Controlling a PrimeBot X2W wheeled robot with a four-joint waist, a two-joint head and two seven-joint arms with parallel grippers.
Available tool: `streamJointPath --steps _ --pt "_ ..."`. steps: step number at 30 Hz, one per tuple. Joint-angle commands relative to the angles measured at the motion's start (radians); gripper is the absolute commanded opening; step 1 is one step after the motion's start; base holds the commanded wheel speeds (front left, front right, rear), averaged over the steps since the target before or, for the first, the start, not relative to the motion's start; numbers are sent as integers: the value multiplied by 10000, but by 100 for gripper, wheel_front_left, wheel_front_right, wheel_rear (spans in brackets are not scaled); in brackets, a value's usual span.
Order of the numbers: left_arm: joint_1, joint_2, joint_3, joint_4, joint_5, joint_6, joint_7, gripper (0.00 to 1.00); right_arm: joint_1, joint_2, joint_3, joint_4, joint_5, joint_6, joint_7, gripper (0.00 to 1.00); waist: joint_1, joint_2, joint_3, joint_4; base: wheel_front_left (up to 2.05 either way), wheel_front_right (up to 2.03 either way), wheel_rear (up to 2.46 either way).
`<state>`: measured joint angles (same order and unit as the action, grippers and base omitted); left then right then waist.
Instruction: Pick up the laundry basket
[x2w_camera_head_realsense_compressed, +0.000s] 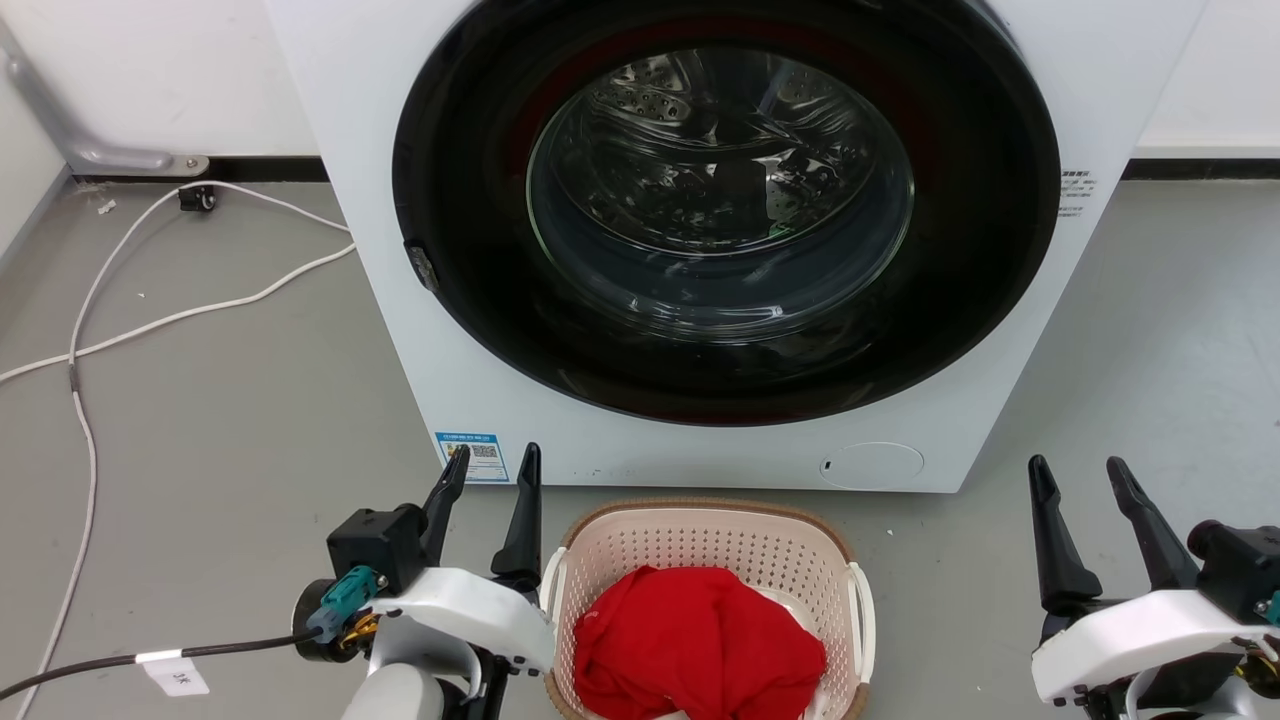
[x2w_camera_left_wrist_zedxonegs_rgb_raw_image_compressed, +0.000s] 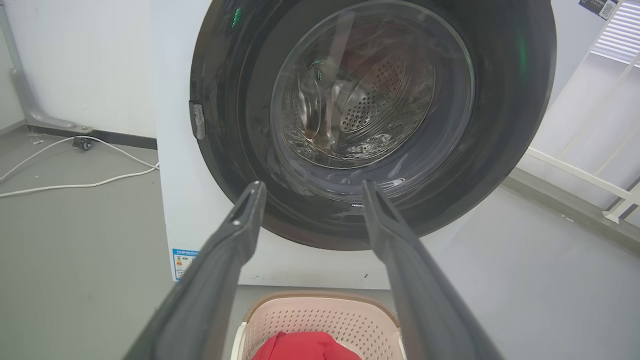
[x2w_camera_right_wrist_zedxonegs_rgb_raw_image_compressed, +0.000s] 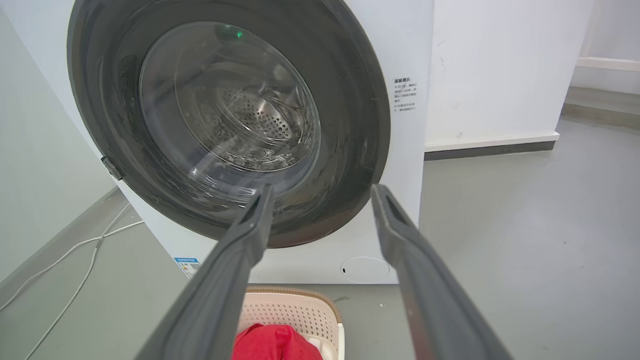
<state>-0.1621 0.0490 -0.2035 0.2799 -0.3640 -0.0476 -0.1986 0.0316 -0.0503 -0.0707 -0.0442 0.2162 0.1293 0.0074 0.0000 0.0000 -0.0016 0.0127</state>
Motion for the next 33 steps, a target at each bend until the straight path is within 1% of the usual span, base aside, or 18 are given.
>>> streamJointPath --steps 1,21,31,33 --pt "-196 24 -44 -18 231 44 -105 100 52 -4 2 -125 -199 18 -62 100 0 0 1 1 0 0 0" --pt "-258 22 -253 245 1610 225 -504 100 205 -1 29 -205 -1590 20 -268 100 0 0 44 25 0 0 0" --pt "-289 21 -360 296 2055 341 -676 100 263 0 -29 -192 -2068 13 -428 100 0 0 64 53 0 0 0" --pt "-266 21 -355 289 2000 356 -689 100 240 0 -43 -146 -2024 13 -448 100 0 0 68 49 0 0 0"
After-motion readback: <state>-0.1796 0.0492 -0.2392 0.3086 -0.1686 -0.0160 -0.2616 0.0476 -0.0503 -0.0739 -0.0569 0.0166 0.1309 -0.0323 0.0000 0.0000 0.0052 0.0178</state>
